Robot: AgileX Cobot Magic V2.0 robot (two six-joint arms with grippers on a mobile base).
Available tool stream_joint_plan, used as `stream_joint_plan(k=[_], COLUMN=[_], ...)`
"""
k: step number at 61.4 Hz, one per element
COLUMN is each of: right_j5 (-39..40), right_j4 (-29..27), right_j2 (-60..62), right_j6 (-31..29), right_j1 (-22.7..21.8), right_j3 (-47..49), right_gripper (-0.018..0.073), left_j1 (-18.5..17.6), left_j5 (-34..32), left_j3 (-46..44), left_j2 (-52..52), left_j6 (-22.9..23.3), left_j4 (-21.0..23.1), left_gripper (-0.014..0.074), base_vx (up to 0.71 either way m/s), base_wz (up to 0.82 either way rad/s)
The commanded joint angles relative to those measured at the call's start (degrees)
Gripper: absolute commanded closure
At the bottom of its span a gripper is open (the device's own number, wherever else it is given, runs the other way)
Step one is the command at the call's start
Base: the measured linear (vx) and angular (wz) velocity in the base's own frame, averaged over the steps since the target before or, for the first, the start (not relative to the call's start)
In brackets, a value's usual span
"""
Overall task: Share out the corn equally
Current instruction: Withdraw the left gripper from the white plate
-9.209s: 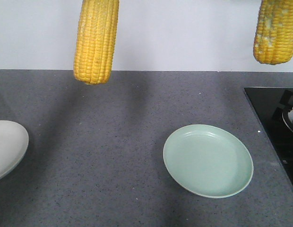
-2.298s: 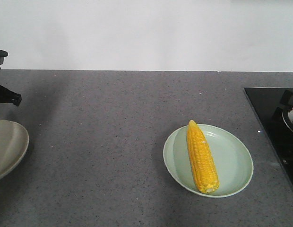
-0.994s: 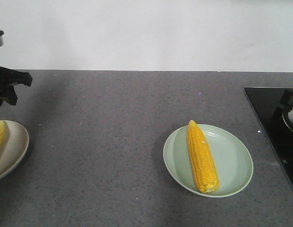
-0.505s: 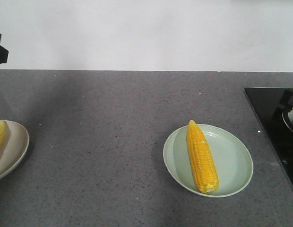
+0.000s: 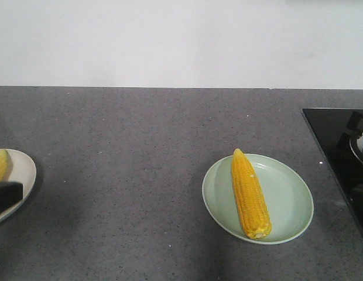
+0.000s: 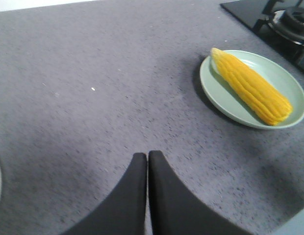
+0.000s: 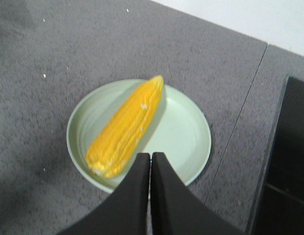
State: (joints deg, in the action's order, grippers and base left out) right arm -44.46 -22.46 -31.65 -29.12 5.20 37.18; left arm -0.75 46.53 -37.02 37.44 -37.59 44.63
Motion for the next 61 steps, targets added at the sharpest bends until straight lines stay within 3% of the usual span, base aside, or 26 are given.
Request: stream_joint_plan(k=[1,10,61], right_j5=[7.8,9.0,8.5], right_j4=[-1.1,-1.1,-1.4], right_j2=[4.1,7.8,8.4], right_j6=[-1.0,-1.0,-0.9], right_j1=[0.0,0.0,0.0], right_j3=[-4.2,-6.9,-6.9], right_gripper=[0.0564,0.0564,0.0564], left_j1=[-0.1,-0.1,-0.1], left_j5=[-7.9,-10.4,-9.4], left_j3=[5.6,10.4,10.4], left_j2=[-5.2,-10.0,-11.0], left_j6=[-5.4,-10.2,-10.1], left_j4=[7.6,9.0,8.7], left_gripper=[0.0604,0.0604,0.0604], base_vx=[0.0,0.0,0.0], base_wz=[0.0,0.0,0.0])
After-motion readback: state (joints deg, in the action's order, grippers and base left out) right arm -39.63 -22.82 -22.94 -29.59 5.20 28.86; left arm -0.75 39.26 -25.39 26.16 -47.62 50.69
